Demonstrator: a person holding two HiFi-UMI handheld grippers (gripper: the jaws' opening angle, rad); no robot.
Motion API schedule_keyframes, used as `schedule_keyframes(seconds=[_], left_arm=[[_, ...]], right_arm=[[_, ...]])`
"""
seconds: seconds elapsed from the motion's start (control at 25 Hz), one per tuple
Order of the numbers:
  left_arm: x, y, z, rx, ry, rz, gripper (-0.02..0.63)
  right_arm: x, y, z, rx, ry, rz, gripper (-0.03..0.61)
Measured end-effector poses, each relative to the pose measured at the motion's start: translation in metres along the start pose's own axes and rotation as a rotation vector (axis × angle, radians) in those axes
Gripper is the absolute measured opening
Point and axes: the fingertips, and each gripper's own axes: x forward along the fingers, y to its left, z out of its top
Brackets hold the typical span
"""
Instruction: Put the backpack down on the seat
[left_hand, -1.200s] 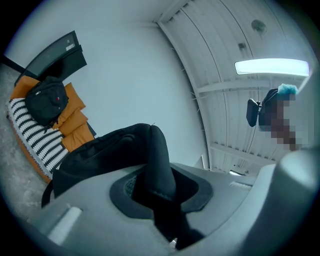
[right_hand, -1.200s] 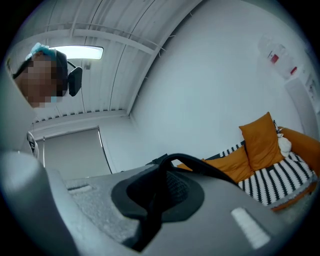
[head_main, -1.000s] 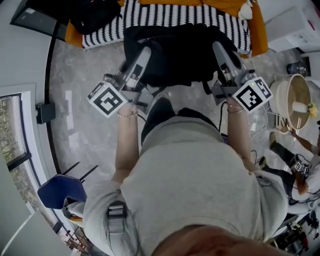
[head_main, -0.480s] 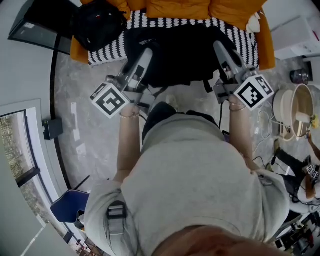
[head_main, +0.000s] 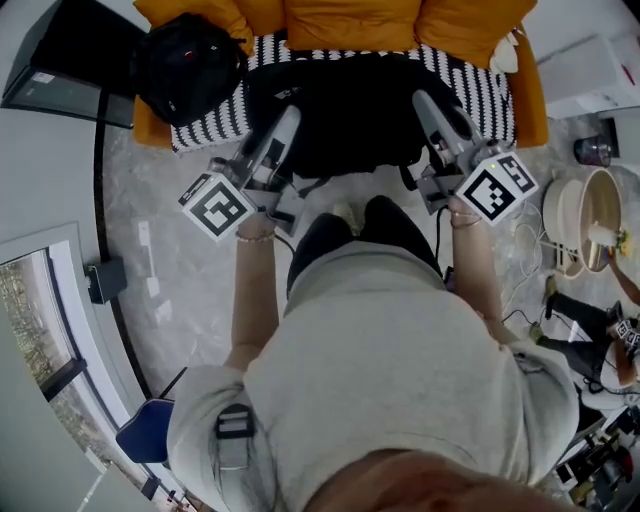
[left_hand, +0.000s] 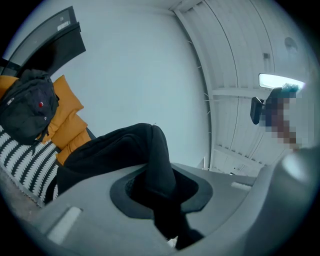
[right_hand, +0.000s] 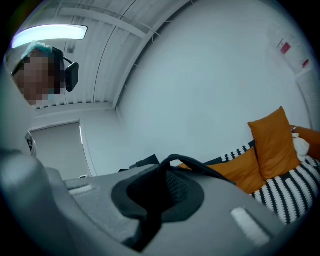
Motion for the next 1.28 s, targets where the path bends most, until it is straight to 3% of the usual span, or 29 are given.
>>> schedule_keyframes(seconds=[0.52, 1.28], left_arm=[[0.055, 0.068, 0.022, -0.014, 0.003, 0.051, 0.084], [0.230, 0.201, 0.064, -0.032, 0.063, 0.146, 0.083]], right_arm=[[0.090, -0.067, 0.001, 0.034, 0.074, 0.001, 0.011], [0.239, -0.234, 0.023, 0.142, 0.149, 0.005, 0.011]])
